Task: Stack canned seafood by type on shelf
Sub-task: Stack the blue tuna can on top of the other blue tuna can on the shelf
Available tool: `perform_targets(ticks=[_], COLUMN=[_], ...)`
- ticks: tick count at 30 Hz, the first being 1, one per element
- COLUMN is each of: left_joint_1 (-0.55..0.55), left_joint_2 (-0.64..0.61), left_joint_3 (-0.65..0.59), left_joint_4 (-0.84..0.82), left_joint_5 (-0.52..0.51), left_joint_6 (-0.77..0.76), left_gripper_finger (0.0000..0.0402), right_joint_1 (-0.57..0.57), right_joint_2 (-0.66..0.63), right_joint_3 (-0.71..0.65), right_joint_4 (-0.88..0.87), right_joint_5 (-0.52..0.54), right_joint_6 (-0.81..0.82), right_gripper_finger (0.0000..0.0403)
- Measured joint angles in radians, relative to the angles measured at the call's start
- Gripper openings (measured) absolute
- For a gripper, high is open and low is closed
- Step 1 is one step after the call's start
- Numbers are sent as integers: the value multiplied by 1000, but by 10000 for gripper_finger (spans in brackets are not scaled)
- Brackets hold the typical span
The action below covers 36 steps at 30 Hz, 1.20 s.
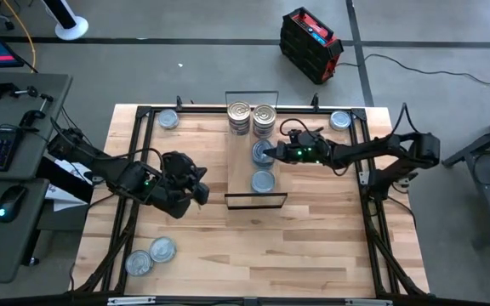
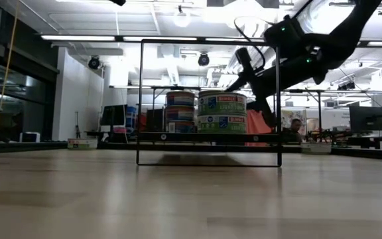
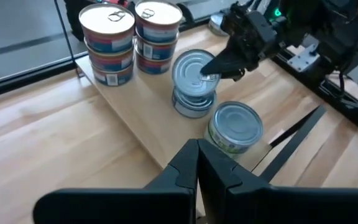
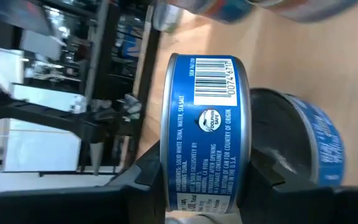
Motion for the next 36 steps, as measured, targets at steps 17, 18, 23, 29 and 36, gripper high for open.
perform_targets(ticks=[17,18,23,29,36], left_joint_1=[-1,-1,-1,-1,-1], left_joint_2=[0,0,0,0,0], left_joint_3=[0,0,0,0,0], left_joint_4=[-6,-6,-6,-7,-7], left_joint_5=[50,52,54,54,54], left_joint_6=[74,74,82,83,83], left_gripper_finger=[0,0,0,0,0], right_joint_1=[3,3,7,10,10], right_joint_2=[31,31,31,31,31], right_joint_3=[29,29,28,28,28], right_joint_4=[-31,-34,-35,-34,-30], right_joint_5=[-1,-1,0,-2,-12], right_joint_6=[42,42,36,34,61], right_gripper_finger=[181,181,182,200,314])
